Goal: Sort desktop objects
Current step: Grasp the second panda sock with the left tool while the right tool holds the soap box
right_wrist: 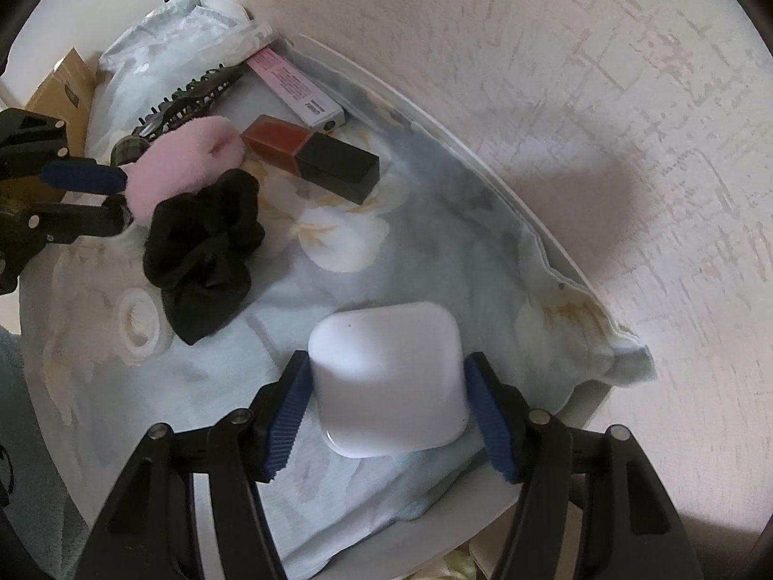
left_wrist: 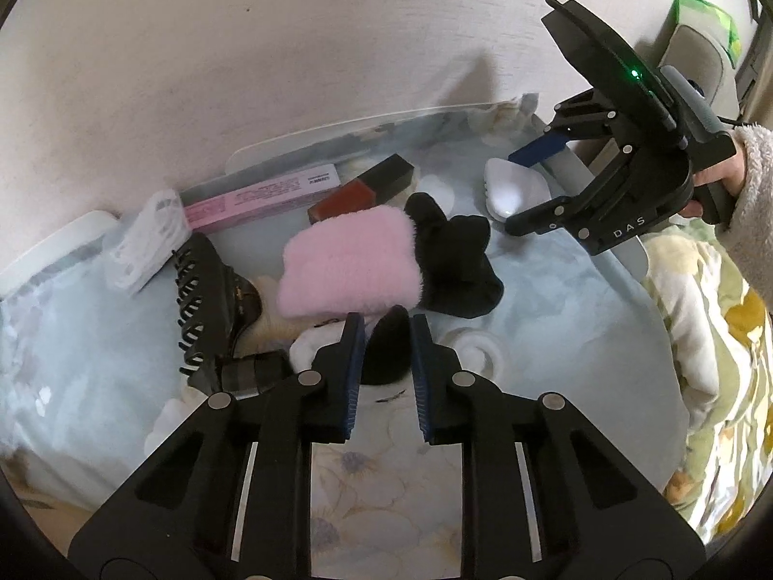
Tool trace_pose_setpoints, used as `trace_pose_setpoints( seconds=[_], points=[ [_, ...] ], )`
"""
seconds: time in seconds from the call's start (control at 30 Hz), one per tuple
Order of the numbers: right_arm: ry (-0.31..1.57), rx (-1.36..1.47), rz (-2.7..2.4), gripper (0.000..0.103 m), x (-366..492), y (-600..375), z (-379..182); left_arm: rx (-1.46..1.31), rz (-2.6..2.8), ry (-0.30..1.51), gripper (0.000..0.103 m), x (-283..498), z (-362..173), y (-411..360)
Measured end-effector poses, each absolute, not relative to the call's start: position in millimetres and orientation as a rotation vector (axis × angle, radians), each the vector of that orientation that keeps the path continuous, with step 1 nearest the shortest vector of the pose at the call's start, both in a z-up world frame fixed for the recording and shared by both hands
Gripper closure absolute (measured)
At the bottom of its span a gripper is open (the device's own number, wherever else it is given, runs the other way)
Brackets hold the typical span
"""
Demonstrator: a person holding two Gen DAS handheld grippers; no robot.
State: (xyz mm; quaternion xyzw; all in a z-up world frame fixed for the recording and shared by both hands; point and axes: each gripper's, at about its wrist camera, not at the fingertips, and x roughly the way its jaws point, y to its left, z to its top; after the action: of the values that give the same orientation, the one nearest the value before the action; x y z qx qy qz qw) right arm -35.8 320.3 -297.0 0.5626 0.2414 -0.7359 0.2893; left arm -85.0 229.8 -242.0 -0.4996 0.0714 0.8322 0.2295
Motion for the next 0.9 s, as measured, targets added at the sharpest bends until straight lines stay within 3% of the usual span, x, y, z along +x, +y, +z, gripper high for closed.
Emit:
trace_pose_setpoints(
  seconds=[0.23,0.57,0.87,0.9],
  points=[
    [0.600,1.505,-2.001,0.043,-26,330,-284,-1.389,2.255,0.149,0.096,-84,-236,225],
    [0.570,1.513,-2.028,0.043,-9,341,-273,-1.433,2.254,0.123,0.097,-85,-228,217],
    [0.566,1.510,-2.031,0.043,-17,338,-275,-1.479,2.248,0.249,0.090,-78,-238,224],
    [0.564,1.508,-2.031,0.043,-17,340,-275,-1.469,2.244,0.236,0.075,-76,-237,223]
  ],
)
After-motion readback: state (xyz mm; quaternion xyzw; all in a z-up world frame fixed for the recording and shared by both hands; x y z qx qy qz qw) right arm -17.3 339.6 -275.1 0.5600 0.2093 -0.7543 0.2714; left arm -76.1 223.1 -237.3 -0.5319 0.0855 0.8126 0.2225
